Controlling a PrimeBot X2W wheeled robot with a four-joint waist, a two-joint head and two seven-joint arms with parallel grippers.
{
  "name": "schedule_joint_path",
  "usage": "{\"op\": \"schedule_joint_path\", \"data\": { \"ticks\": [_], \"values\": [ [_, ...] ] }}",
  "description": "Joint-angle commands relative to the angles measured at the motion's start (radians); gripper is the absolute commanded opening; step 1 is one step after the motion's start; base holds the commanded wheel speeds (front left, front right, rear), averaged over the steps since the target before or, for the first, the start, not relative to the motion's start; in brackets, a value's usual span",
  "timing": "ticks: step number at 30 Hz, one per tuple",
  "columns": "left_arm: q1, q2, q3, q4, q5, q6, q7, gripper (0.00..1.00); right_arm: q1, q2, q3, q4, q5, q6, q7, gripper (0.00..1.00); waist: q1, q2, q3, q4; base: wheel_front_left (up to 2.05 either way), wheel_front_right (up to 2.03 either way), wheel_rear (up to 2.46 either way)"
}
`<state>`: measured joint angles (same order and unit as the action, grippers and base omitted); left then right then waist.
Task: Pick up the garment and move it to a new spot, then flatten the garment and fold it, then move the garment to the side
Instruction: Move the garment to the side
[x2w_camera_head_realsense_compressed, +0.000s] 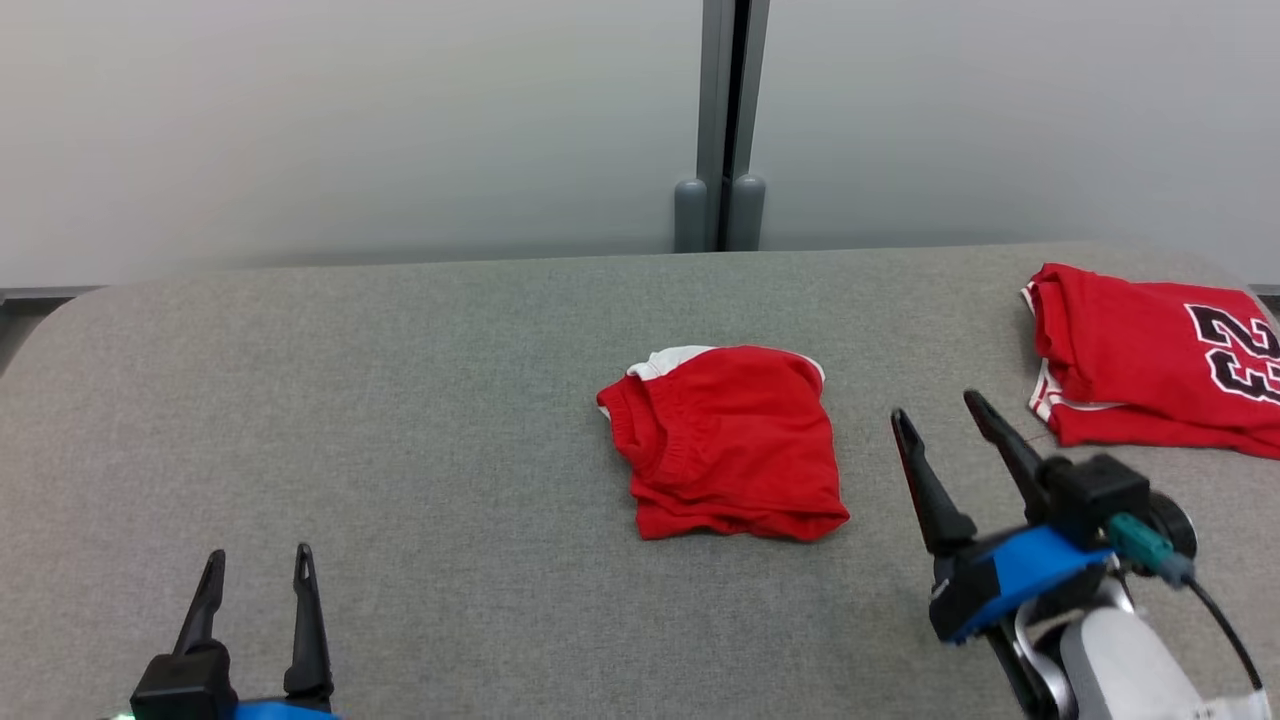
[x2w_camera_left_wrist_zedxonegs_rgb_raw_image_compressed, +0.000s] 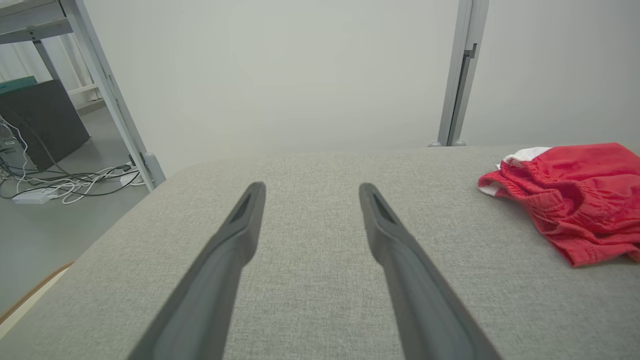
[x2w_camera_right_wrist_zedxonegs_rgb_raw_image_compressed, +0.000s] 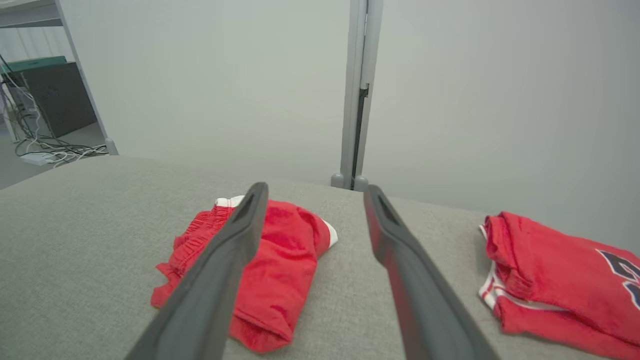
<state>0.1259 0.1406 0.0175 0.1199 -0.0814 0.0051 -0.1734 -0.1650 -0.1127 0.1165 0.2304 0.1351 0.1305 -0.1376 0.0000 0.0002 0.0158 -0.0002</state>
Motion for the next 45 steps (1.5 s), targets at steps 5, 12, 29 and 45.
{"op": "schedule_joint_path", "data": {
  "ticks": [5,12,29,45],
  "values": [
    [-0.059,-0.004,-0.014,0.000,-0.005,0.008,-0.015,1.00,-0.228,-0.035,0.049,0.135,0.014,0.000,0.032,1.00,0.0000,-0.0002,0.062,0.034,0.00,0.00,0.00],
    [-0.110,-0.018,-0.034,0.021,-0.006,0.014,-0.040,1.00,-0.432,-0.041,0.100,0.361,0.028,0.000,0.075,1.00,0.0000,-0.0002,0.144,0.069,0.00,0.00,0.00],
    [-0.217,-0.039,-0.073,0.093,-0.015,0.020,-0.086,1.00,-0.520,-0.013,0.211,0.823,0.095,0.001,0.035,1.00,0.0000,-0.0002,0.250,0.113,0.00,0.00,0.00],
    [-0.264,-0.037,-0.073,0.064,-0.012,0.039,-0.092,1.00,-0.648,-0.134,0.454,0.812,0.134,0.000,-0.085,0.00,0.0000,-0.0002,0.258,0.058,0.00,0.00,0.00]
  ]
}}
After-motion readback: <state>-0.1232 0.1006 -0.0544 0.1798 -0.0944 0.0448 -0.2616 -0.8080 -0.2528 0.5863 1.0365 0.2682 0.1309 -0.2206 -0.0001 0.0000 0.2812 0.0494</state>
